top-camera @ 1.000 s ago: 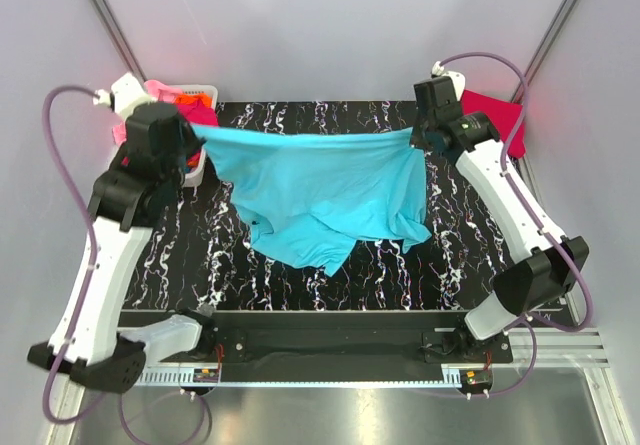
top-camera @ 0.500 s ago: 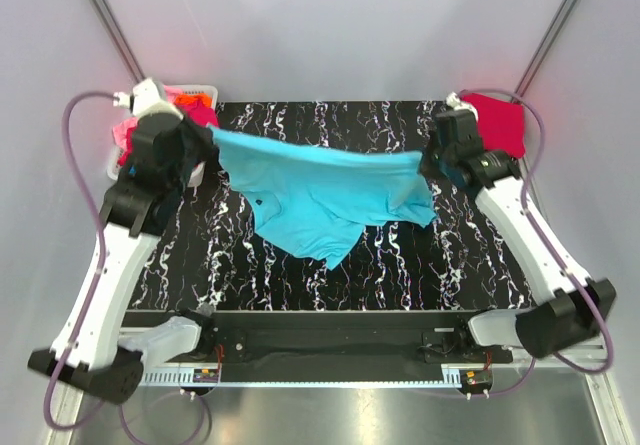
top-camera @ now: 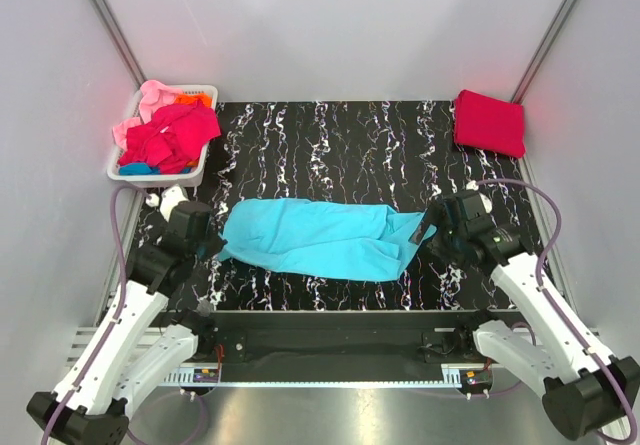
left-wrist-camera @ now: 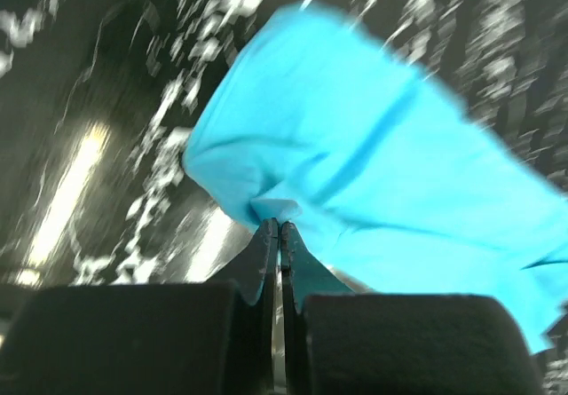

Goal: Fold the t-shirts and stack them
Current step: Flatten the tshirt out

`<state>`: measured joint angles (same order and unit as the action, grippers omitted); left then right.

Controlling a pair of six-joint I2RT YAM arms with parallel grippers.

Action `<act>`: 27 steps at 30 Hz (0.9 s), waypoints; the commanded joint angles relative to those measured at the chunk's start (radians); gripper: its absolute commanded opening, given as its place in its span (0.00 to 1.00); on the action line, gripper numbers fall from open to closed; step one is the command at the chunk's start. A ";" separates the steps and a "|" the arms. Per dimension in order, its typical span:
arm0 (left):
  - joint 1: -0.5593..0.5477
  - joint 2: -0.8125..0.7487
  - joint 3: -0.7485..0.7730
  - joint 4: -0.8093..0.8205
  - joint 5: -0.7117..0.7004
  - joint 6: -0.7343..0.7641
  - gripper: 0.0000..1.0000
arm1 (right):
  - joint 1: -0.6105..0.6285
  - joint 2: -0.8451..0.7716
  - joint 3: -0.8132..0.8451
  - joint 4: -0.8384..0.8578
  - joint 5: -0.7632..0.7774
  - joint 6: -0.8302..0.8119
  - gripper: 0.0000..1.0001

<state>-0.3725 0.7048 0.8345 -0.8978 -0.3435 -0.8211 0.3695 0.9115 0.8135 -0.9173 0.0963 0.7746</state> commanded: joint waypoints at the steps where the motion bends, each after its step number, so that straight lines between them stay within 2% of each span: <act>1: -0.019 -0.031 -0.032 0.007 -0.008 -0.064 0.00 | 0.006 -0.014 0.012 0.092 0.046 0.006 1.00; 5: -0.025 -0.025 -0.034 0.002 -0.029 -0.062 0.00 | 0.005 0.084 0.001 0.219 -0.049 -0.075 1.00; 10: -0.026 -0.024 -0.041 -0.003 -0.029 -0.067 0.00 | 0.006 0.242 -0.027 0.380 -0.093 -0.100 0.74; 14: -0.028 -0.028 -0.054 -0.006 -0.031 -0.073 0.00 | 0.008 0.335 -0.022 0.425 -0.124 -0.121 0.54; 15: -0.026 -0.028 -0.054 -0.004 -0.028 -0.073 0.00 | 0.008 0.358 -0.023 0.442 -0.132 -0.123 0.51; 27: -0.028 -0.019 -0.049 -0.007 -0.032 -0.078 0.00 | 0.011 0.414 -0.036 0.452 -0.199 -0.089 0.49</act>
<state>-0.3958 0.6880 0.7826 -0.9333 -0.3523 -0.8909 0.3733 1.3151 0.7837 -0.4915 -0.0742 0.6739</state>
